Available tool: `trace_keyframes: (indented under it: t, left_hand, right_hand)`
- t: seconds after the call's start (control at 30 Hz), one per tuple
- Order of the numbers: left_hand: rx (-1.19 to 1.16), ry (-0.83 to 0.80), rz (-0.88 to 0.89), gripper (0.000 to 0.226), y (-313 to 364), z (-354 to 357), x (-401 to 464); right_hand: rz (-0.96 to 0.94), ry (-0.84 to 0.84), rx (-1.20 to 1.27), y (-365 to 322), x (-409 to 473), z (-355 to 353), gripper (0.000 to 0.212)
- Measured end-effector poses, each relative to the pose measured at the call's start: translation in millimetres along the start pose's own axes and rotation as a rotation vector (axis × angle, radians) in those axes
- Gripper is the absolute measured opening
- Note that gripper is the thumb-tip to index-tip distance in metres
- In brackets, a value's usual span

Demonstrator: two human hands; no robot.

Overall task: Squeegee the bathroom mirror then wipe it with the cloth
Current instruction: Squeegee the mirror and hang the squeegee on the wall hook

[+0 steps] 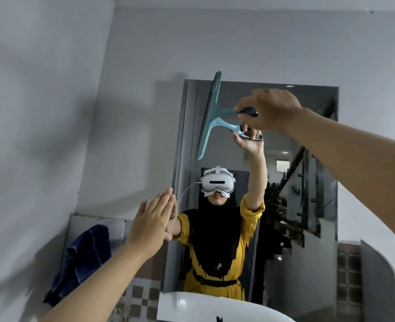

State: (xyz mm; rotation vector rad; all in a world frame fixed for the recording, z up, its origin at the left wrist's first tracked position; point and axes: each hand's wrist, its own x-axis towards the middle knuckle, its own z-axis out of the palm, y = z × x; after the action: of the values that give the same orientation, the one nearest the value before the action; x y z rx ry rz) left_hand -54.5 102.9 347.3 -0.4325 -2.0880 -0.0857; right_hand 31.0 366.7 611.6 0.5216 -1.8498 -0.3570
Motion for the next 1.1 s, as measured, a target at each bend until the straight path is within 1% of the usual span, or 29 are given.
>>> trace_keyframes:
  t: [0.23,0.43,0.67,0.83,1.1]
  left_hand:
    - [0.041,-0.008,-0.015,0.093,2,0,-1]
    - [0.039,-0.033,-0.033,0.086,7,-6,0]
    - [0.117,-0.048,-0.069,0.091,13,-7,1]
    - [0.144,-0.028,-0.127,0.082,23,-7,1]
    - [0.153,-0.011,-0.169,0.076,37,-10,1]
  right_hand:
    - [0.059,-0.015,-0.01,34,-31,-2,0.03]
    - [0.122,0.001,-0.019,70,-61,-7,0.029]
    - [0.251,0.019,-0.024,123,-121,-18,0.026]
    - [0.331,0.025,0.015,139,-146,-13,0.026]
    - [0.301,0.003,0.018,149,-153,-20,0.019]
